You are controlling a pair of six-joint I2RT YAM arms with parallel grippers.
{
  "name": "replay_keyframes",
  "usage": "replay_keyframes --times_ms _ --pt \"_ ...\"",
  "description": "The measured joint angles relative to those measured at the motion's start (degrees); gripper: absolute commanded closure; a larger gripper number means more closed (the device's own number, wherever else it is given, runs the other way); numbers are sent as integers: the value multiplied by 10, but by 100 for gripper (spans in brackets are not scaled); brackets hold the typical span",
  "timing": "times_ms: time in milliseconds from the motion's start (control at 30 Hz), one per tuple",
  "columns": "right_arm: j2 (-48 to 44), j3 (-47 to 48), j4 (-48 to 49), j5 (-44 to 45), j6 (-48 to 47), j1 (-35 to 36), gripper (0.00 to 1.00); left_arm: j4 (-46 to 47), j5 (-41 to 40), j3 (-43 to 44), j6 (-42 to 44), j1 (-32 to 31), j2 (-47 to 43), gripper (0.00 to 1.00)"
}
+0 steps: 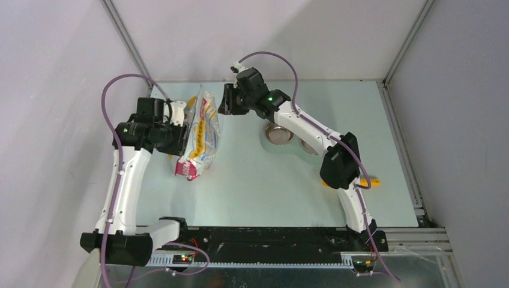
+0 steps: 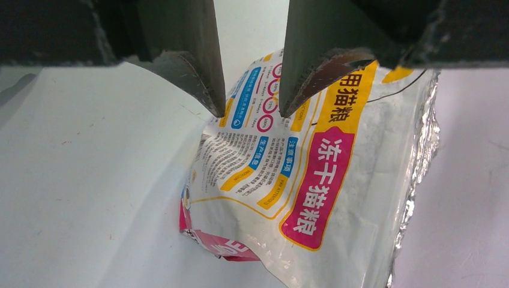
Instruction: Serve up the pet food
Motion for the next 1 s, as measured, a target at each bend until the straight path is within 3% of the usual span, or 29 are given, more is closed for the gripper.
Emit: replay_keyframes --times_ms 167,333,700,767,867,1000 --pt "-1 -1 0 0 -12 6 57 -1 -3 5 0 0 19 53" --pt "-12 -7 0 -2 -26 9 56 15 -4 71 0 0 89 53" --pt "-61 -26 5 -1 -52 3 51 35 13 355 -12 -3 363 55" --pt "-66 -26 7 -1 -55 1 46 37 14 402 -16 -4 402 55" --pt "-68 -26 9 -2 -54 0 23 41 15 447 -17 -4 439 55" --pt "-67 -24 8 0 -53 6 15 40 18 455 -17 -5 441 55"
